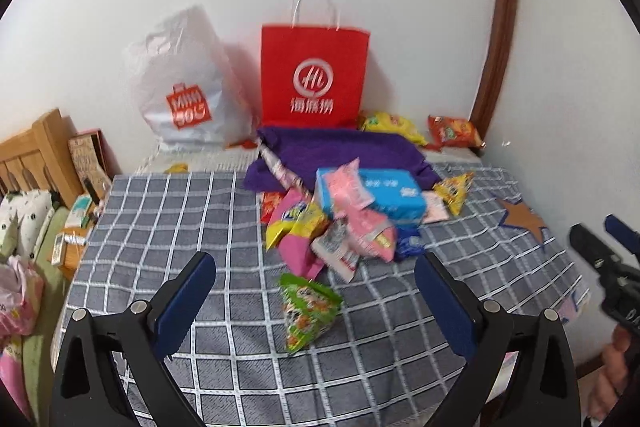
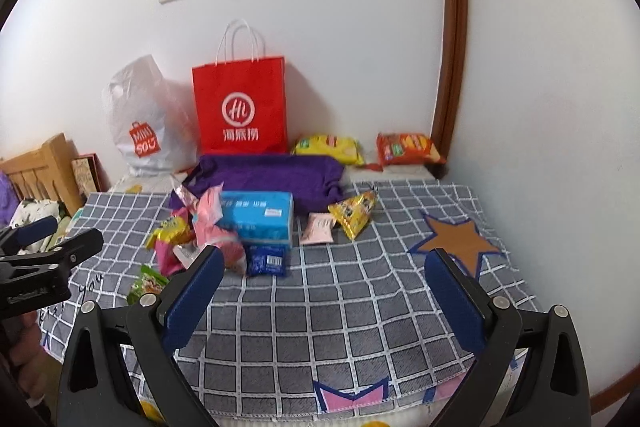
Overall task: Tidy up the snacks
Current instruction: 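Grasp the green chip bag with the left tool while the right tool grasps the yellow triangular snack, then carry both snacks onto the purple towel and open both tools, then grasp the pink-yellow bag with the left tool while the right tool grasps a pink cake packet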
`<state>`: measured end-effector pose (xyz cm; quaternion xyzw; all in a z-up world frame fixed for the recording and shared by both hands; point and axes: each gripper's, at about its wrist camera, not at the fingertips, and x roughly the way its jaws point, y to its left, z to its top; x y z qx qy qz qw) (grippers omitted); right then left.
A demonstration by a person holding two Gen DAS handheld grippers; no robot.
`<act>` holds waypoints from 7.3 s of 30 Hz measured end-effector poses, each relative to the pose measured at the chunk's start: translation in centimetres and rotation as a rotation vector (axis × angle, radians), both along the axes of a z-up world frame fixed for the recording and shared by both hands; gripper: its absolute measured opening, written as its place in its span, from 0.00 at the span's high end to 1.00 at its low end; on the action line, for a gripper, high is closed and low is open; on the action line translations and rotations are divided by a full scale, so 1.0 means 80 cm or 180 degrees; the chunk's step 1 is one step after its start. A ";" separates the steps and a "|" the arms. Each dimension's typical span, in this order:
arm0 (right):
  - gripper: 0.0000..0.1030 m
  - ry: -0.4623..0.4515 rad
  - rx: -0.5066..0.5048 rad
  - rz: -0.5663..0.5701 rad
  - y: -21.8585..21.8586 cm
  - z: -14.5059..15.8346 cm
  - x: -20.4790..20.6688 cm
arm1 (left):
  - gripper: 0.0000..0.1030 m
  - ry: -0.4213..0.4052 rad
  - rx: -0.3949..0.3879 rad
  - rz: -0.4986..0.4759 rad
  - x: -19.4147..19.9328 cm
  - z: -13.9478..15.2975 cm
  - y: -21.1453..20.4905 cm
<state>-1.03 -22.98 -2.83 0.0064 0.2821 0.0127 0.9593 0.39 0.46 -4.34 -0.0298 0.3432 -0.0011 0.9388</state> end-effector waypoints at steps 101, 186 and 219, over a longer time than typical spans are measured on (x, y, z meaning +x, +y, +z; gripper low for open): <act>0.72 0.0429 0.0476 0.0467 0.039 -0.023 0.271 | 0.61 0.0467 -0.0355 -0.0624 0.260 0.019 0.011; 0.31 0.0635 0.0076 0.0396 0.079 -0.030 0.387 | 0.33 0.0699 -0.0029 -0.0362 0.368 -0.005 0.030; 0.63 0.0964 -0.0300 0.1031 0.215 -0.143 0.291 | 0.33 0.0939 -0.0273 0.0219 0.184 -0.066 0.166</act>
